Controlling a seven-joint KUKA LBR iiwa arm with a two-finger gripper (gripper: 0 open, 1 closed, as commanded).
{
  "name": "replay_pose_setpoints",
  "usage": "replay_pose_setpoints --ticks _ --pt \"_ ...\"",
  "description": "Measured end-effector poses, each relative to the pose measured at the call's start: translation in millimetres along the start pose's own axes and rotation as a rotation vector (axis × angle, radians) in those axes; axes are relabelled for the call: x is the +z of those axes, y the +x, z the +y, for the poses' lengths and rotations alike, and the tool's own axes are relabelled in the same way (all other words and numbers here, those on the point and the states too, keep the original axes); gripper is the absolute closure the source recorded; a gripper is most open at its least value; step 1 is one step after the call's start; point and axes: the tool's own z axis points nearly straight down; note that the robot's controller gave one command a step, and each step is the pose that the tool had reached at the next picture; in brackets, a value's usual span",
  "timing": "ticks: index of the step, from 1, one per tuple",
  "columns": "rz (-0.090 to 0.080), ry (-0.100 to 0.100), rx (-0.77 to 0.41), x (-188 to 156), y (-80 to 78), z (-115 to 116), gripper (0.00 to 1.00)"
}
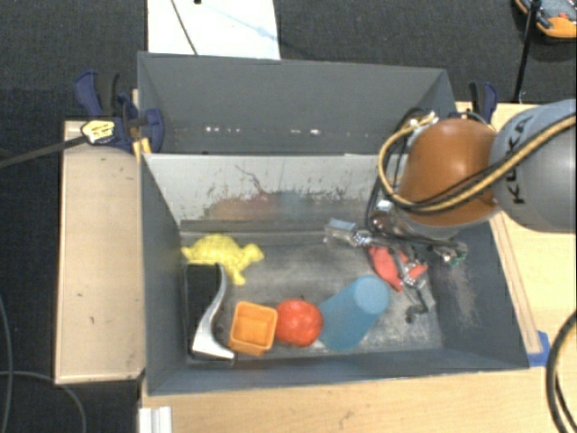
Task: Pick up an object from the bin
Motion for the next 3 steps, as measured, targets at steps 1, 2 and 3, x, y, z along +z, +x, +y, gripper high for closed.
replay_pose_setpoints --ticks 1,2,3 --pt "-0.007 0.002 -0.135 9 18.5 79 1.0" --pt "-0.007 0.002 -0.136 9 18.5 79 1.0" --pt "-0.001 -0.004 -0.133 -42 24.9 68 1.0"
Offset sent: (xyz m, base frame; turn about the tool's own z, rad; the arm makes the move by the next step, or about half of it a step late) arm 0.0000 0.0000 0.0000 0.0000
